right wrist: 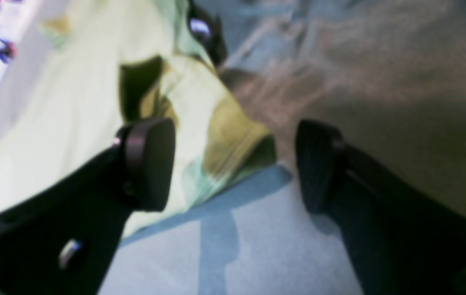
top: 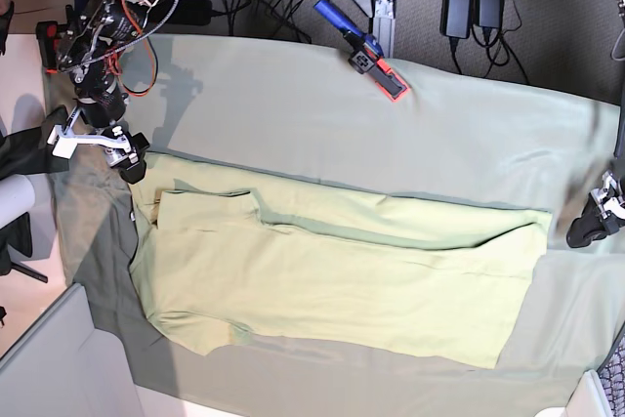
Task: Fold the T-shirt properly
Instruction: 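Lift the grasped shirt edge and fold it over toward the middle, then pull the folded edge further across and release both grippers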
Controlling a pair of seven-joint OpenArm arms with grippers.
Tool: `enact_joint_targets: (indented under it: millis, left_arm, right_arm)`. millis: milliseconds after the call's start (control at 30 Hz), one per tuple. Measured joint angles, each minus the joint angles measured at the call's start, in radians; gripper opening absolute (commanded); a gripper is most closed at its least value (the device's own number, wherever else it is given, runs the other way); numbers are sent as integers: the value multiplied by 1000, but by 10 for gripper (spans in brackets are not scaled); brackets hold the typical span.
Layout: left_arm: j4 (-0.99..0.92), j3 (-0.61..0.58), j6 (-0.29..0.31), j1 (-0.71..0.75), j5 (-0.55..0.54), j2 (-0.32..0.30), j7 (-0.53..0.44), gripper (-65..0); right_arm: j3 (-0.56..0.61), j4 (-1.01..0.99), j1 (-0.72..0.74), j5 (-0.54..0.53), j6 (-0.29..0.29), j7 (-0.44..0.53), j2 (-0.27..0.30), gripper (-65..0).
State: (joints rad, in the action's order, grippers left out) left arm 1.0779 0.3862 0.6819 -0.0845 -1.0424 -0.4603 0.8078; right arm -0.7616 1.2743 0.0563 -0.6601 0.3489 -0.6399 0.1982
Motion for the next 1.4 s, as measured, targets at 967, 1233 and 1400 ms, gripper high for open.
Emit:
enact_joint_targets:
  millis: [967, 1233, 1400]
  left_arm:
    - [0, 1, 0, 10, 63, 98, -29, -263]
    - [4, -2, 1, 7, 100, 153, -72, -263]
    - [8, -53, 4, 6, 99, 167, -77, -263]
  right_arm:
    - [128, -2, 5, -17, 14, 41, -32, -650]
    - [128, -2, 5, -17, 14, 42, -32, -650]
    - [128, -2, 5, -17, 14, 42, -32, -650]
